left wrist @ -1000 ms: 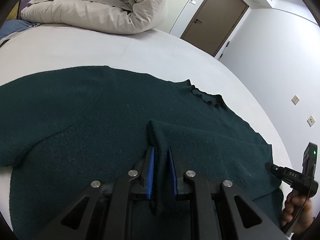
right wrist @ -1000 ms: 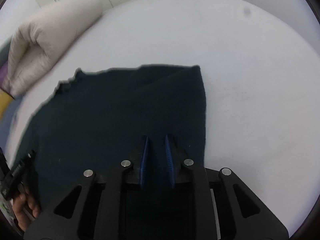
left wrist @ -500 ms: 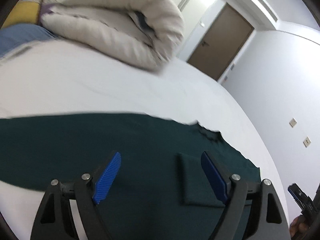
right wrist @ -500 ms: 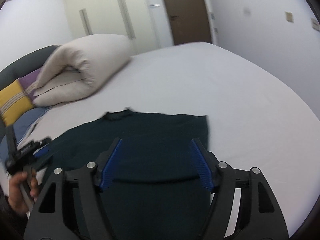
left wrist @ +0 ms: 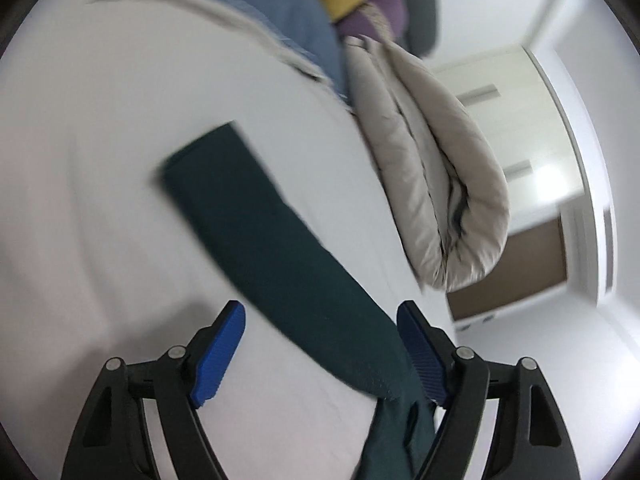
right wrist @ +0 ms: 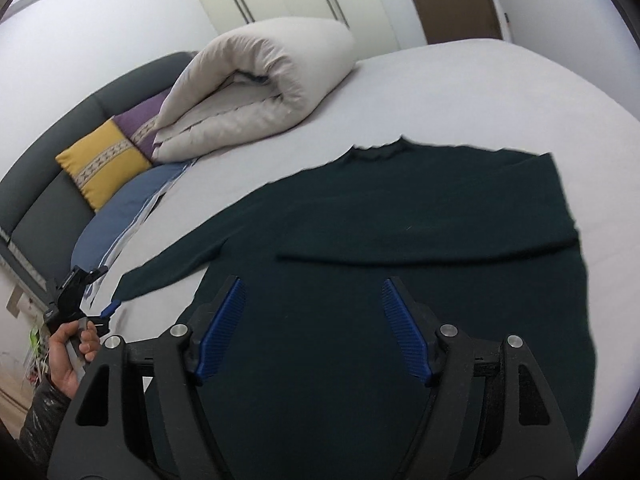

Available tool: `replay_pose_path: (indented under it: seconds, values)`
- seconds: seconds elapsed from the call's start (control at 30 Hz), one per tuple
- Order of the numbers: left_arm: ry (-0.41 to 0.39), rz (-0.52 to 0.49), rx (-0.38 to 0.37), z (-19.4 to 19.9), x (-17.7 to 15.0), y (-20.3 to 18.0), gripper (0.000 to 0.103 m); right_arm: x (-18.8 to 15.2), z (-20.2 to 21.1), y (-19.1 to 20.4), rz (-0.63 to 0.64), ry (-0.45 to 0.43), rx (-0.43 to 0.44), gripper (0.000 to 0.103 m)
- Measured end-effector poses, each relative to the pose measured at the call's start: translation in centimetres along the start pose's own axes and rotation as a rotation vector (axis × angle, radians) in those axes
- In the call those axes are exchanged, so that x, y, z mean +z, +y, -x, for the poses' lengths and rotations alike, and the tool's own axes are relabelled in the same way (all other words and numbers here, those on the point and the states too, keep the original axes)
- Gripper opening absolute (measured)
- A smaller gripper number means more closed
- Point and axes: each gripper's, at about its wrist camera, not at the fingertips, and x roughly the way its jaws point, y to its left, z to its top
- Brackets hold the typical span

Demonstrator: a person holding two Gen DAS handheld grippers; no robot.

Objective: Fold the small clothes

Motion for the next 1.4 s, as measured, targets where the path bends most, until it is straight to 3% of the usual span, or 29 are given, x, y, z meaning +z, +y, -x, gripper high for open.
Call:
replay_pose_path:
  seconds: [0.1, 0.27, 0.43, 0.47, 0.57, 0.7, 0.8, 0.87, 0.9, 0.97, 1.0, 1.1, 1.17, 1.23, 1.4]
  values:
    - [-0.008, 0.113, -0.026, -0.9, 0.0, 2.0, 0.074, -0.4, -1.3, 1.6, 0.007, 0.021, 0.002, 0.07]
    - [-0.063, 0.269, -0.036, -2.0, 1.8, 4.8, 0.048, -0.2, -2.7, 1.6, 0.005, 0.023, 0.003, 0.07]
    - [-0.1, 0.325, 0.007, -2.7, 3.9, 5.6, 0.019, 0.1, -3.2, -0.2, -0.043, 0.035, 0.006, 0.07]
    - [-0.098, 0.315, 0.027, -3.0, 4.2, 5.3, 0.017, 0.3, -3.5, -0.6, -0.05, 0.036, 0.008, 0.07]
    - [-0.1, 0.201, 0.067, -2.8, 4.3, 2.7, 0.008, 0.5, -4.4, -1.4, -0.068, 0.027, 0.009, 0.07]
    - [-0.072, -0.055, 0.067, -3.5, 2.9, -4.4, 0.008, 0.3, -4.4, -3.0, -0.11, 0.015, 0.003, 0.069]
    - [-0.012, -0.304, 0.046, -4.9, -0.5, -11.6, 0.008, 0.1, -4.9, -3.8, -0.148, 0.006, -0.008, 0.068]
    - [0.025, -0.518, 0.04, -5.8, -4.6, -16.5, 0.008, -0.1, -4.5, -4.7, -0.173, -0.006, -0.015, 0.068]
    - [0.051, -0.663, 0.031, -6.5, -7.9, -19.4, 0.008, -0.1, -4.2, -5.5, -0.185, -0.012, -0.021, 0.068]
    - [0.088, -0.852, 0.025, -7.3, -12.9, -22.3, 0.008, -0.2, -4.0, -6.2, -0.206, -0.02, -0.028, 0.068]
    - [0.101, -1.01, 0.03, -8.0, -17.2, -23.9, 0.008, -0.2, -4.0, -6.7, -0.22, -0.025, -0.032, 0.068]
    - [0.142, -1.323, 0.056, -10.0, -26.5, -24.4, 0.01, -0.1, -3.7, -8.5, -0.265, -0.035, -0.036, 0.068]
    - [0.178, -1.454, 0.085, -10.9, -30.7, -23.2, 0.01, 0.0, -3.8, -9.4, -0.281, -0.03, -0.04, 0.068]
    - [0.209, -1.527, 0.118, -11.7, -33.3, -21.7, 0.011, 0.2, -4.1, -10.4, -0.293, -0.015, -0.043, 0.068]
    - [0.243, -1.437, 0.121, -12.1, -32.3, -20.3, 0.014, 1.6, -6.9, -11.0, -0.341, 0.032, 0.022, 0.068]
